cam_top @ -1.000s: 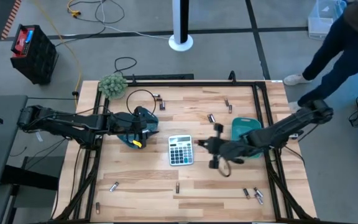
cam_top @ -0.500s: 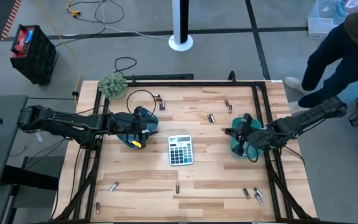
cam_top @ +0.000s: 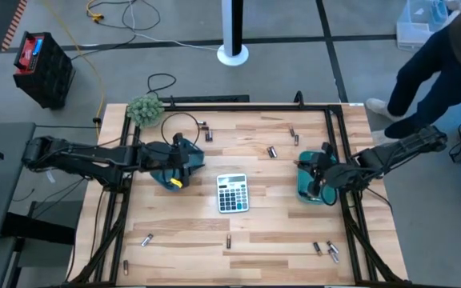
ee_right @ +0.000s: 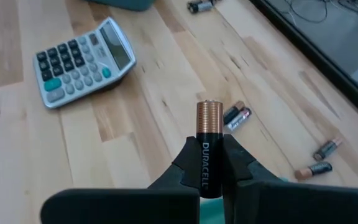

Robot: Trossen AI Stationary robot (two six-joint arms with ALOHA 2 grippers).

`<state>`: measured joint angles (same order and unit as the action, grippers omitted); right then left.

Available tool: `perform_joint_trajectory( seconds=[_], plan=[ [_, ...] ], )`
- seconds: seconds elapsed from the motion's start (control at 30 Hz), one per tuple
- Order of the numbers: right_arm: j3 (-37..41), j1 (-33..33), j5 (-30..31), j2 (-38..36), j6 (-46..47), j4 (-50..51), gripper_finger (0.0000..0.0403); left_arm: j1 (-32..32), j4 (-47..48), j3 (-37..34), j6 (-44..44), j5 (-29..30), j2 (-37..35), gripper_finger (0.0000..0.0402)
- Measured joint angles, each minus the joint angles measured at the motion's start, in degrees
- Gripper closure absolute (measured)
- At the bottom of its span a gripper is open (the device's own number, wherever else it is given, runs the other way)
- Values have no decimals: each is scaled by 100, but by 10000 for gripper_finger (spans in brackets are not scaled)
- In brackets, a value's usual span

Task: Sort batteries
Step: Put the brown/black battery into the green bin

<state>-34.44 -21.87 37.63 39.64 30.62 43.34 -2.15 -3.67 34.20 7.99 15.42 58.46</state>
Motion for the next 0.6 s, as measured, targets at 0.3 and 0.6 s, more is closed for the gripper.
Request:
perform_joint_trajectory(
  seconds=[0.3,0.6],
  plan=[
    [0,-13,-22,5,1044,952,377,-506,-112,1,62,9,0,196],
    [-111,-13,-310,17,2493,1713,376,-936,-485,-1,70,-227,0,196]
  ],
)
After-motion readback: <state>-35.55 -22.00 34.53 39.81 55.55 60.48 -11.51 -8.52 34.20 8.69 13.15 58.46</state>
